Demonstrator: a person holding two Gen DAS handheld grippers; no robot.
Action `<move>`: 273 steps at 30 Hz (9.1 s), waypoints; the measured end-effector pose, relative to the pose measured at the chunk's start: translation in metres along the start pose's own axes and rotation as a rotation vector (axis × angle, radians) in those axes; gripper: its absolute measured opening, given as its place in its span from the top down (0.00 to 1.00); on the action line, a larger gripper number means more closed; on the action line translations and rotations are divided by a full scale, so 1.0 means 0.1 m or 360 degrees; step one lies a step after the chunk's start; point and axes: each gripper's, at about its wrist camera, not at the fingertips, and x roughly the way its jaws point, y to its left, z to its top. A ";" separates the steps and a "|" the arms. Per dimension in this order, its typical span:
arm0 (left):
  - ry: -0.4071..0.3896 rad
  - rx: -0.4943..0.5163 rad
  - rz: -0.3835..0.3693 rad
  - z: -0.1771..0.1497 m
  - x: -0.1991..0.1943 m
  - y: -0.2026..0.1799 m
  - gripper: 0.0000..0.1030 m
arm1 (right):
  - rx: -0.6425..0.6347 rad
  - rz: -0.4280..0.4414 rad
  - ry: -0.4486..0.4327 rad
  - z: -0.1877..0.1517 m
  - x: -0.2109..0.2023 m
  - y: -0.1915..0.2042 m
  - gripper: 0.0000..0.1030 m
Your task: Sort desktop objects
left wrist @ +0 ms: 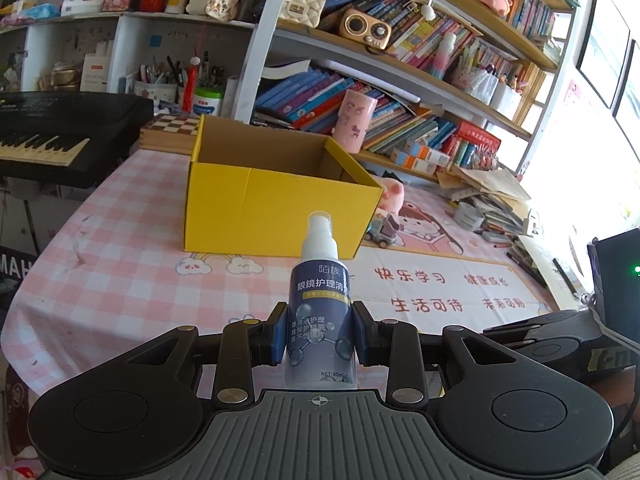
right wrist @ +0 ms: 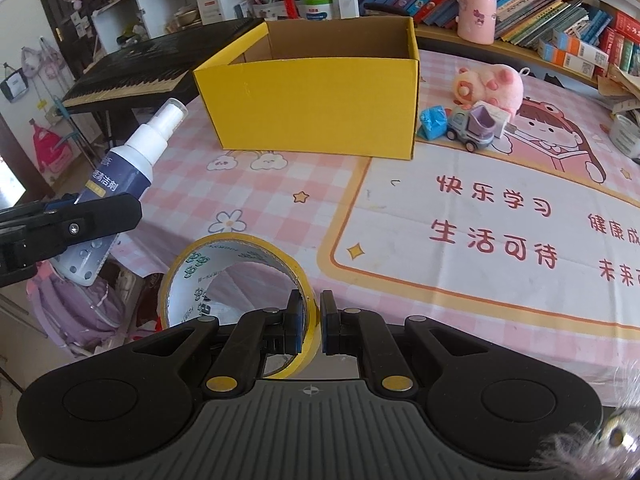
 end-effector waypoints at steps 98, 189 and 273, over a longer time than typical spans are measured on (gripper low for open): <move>-0.0147 0.0099 0.0394 1.56 1.61 0.26 0.01 | -0.0679 0.0146 -0.0244 2.29 1.12 -0.57 0.35; -0.0030 0.0088 0.0249 0.05 0.03 -0.14 0.01 | 0.0018 -0.0357 -0.0387 -0.13 -0.23 -0.09 0.34; 0.0261 0.0382 0.0083 0.38 1.92 -1.81 0.01 | 0.0264 -0.0507 -0.0225 0.31 0.00 -2.28 0.20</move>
